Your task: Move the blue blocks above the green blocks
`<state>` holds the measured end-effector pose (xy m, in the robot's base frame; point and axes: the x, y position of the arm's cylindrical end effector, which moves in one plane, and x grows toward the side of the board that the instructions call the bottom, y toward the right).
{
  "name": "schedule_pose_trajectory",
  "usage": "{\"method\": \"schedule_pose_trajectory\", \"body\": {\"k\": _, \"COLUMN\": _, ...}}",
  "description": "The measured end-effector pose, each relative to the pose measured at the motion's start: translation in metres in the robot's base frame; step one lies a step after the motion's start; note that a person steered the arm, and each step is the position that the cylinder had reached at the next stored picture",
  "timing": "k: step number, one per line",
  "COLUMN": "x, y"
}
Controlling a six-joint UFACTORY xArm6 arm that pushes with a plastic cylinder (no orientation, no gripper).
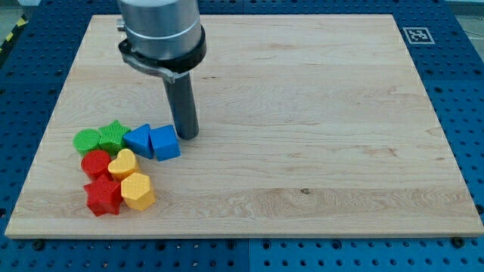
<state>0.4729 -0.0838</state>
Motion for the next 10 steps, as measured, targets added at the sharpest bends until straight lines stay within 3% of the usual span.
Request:
{"method": "schedule_pose_trajectory", "body": {"k": 1, "x": 0.014, "y": 0.026}}
{"method": "schedule_pose_trajectory", "body": {"k": 3, "x": 0.098, "y": 0.041}}
{"method": "schedule_pose_trajectory", "body": {"k": 4, "x": 0.095, "y": -0.001}}
{"method": "schedule_pose_trajectory", "body": {"k": 5, "x": 0.063, "y": -0.037}}
{"method": "schedule_pose_trajectory", "body": {"k": 7, "x": -0.025, "y": -0.040}}
{"method": "schedule_pose_trajectory", "body": {"k": 8, "x": -0.025, "y": -0.019}}
{"method": "schedule_pose_trajectory", "body": {"k": 9, "x": 0.009, "y": 0.003}}
{"method": "schedule_pose_trajectory", "body": {"k": 10, "x": 0.005, "y": 0.003}}
